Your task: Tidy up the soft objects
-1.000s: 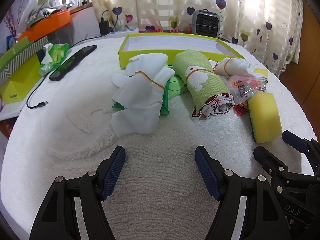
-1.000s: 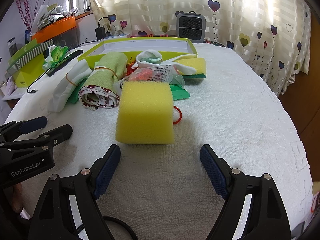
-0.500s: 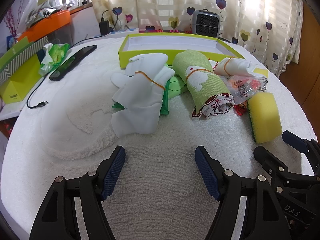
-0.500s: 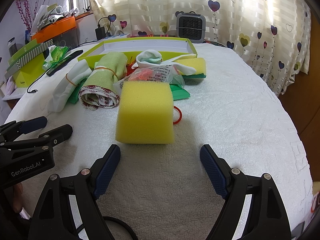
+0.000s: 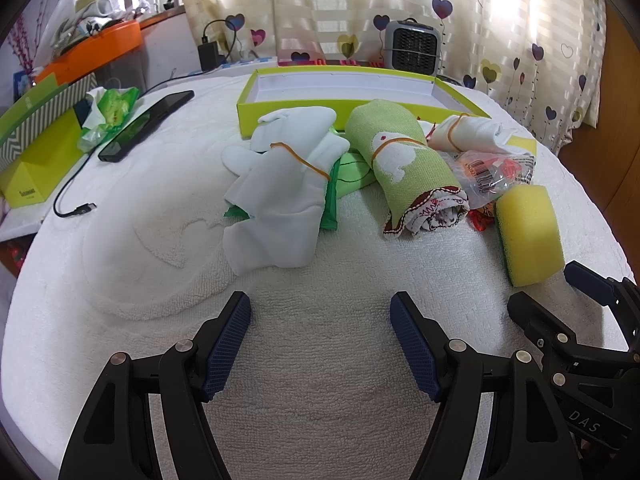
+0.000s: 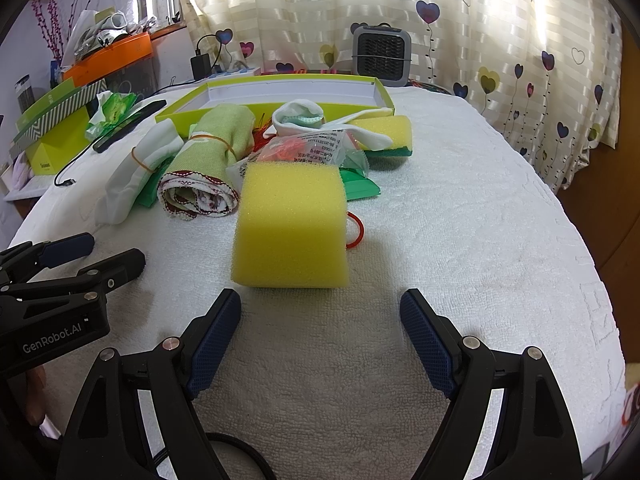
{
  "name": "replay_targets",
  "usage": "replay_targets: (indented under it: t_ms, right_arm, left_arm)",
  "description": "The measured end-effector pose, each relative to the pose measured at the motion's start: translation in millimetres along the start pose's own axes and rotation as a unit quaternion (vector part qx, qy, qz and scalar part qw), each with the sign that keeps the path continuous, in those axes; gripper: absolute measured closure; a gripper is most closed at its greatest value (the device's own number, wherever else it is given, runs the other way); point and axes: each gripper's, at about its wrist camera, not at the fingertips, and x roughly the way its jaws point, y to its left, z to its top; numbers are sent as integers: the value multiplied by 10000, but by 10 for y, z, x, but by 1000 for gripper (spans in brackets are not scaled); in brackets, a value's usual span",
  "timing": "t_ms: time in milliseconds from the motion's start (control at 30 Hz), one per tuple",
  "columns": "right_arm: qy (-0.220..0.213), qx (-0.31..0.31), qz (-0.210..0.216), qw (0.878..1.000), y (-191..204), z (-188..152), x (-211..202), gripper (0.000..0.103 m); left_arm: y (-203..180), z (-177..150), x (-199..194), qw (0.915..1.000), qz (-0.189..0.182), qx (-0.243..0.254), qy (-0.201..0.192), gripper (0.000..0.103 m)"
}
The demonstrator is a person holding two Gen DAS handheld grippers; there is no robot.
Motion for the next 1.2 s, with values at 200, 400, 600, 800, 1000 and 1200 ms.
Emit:
replay_targets:
  t_ms: [200,400,600,800,1000,1200]
  right_arm:
    - [2,-2,2,10000,-3,3,-4,21]
    - [49,-51,49,10000,-16,18,6,21]
    - [109,-82,139,9998,-21,24,-7,21]
    - [51,127,350,9993,-114,69,-40,21]
    - [-71,93,495,9987,-113,152,-74,21]
    - [-124,45,686,9976,-96,210,-106,21]
  left_arm:
    - [-30,-17,-12,10000,-5,2,10,31]
    - [-15,3,-30,9999,-35,87,37,31]
    - [12,29,-24,9997,-154,149,114,31]
    - [117,73,-26,9987,-481,-19,173,31]
    - [186,165,-28,9983,-535,-101,194,31]
    - [336,313,-46,9976,-637,-262,92,31]
